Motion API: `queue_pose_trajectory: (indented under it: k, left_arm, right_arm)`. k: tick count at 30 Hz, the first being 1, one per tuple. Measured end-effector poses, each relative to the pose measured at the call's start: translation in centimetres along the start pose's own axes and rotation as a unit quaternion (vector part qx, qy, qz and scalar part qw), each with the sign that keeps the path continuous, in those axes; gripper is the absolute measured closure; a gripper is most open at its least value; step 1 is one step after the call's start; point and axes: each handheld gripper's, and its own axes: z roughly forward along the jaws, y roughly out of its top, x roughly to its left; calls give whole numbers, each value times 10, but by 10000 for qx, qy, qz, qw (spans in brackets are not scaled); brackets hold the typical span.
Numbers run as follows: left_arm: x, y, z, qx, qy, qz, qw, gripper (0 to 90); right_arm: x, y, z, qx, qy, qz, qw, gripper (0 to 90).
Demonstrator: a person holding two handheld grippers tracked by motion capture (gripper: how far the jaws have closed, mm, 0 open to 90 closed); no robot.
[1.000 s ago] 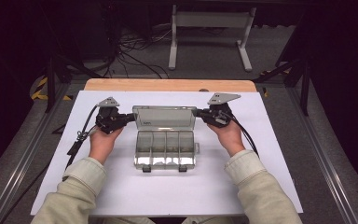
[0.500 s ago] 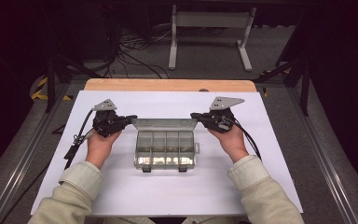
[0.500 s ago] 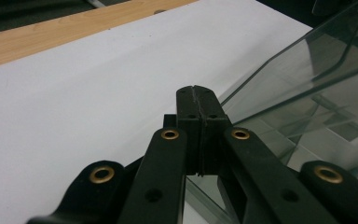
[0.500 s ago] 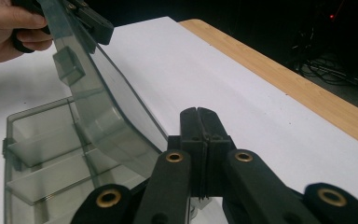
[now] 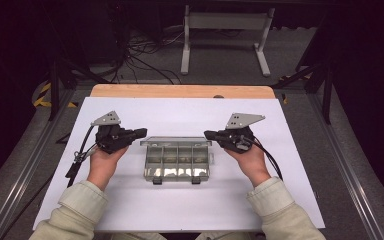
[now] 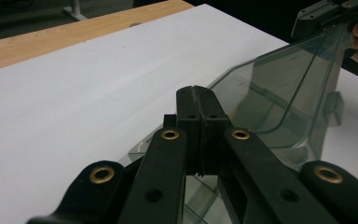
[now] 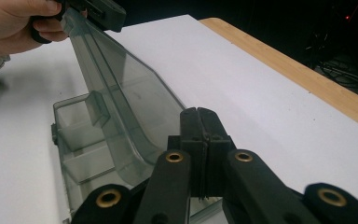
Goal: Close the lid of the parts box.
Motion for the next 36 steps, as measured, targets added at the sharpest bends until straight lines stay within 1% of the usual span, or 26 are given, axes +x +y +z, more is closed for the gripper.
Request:
queue_pose_trajectory:
  k: [3,4,5,8,9,13,14,16,17,20,21,22,23,25,26,28,29,31,34,36]
  left_arm:
    - [-7,-4,-6,-28,-33,16,10000,900]
    - [-7,-4,-6,-28,-33,16,10000,900]
    - [-10,-6,-7,-45,-69,-8,10000,900]
    - [-16,-9,-10,-74,-124,48,9999,900]
    - [-19,-10,-12,-19,-139,66,9999,900]
    - [-24,-11,-14,35,-172,135,9998,900]
    - [-25,-12,-14,41,-150,167,9997,900]
    - [-28,-13,-15,143,-124,207,9996,900]
    - [-28,-14,-15,166,-124,211,9996,900]
    - [-29,-14,-15,225,-159,217,9994,900]
    - [-30,-14,-15,318,-154,262,9990,900]
    - [-30,-14,-14,348,-181,247,9989,900]
    - [-31,-14,-13,449,-242,229,9984,900]
    - [-31,-15,-11,574,-251,187,9979,899]
    - [-30,-16,-10,648,-223,243,9974,899]
    - [-30,-17,-6,786,-263,229,9963,899]
    - [-30,-17,-6,786,-263,229,9963,899]
    - [-31,-17,-5,837,-267,297,9957,899]
    - [-33,-18,-3,982,-291,328,9942,899]
    - [-32,-18,-1,1067,-267,370,9932,899]
  right_arm:
    - [9,-3,-3,36,-38,-68,10000,900]
    - [9,-3,-3,36,-38,-68,10000,900]
    - [10,-3,-4,41,-46,-69,10000,900]
    - [18,-5,-8,28,-15,-55,10000,900]
    - [22,-5,-9,36,5,-31,10000,900]
    - [26,-7,-10,45,-13,-37,10000,900]
    - [27,-8,-10,63,-6,-43,10000,900]
    - [27,-8,-10,126,-21,-14,9999,900]
    - [27,-9,-11,143,-7,30,9999,900]
    - [27,-9,-11,184,4,25,9998,900]
    - [28,-9,-11,224,-4,22,9997,900]
    - [29,-9,-10,359,-67,-61,9993,900]
    - [31,-9,-9,430,-74,-92,9990,900]
    - [32,-10,-8,547,-24,-73,9985,900]
    - [32,-10,-7,600,1,-59,9982,900]
    - [32,-11,-6,721,33,-51,9974,900]
    - [32,-11,-6,721,33,-51,9974,900]
    - [32,-12,-4,868,71,-8,9962,900]
    - [32,-13,-2,1019,106,23,9947,900]
    - [32,-14,-1,1095,135,27,9939,900]
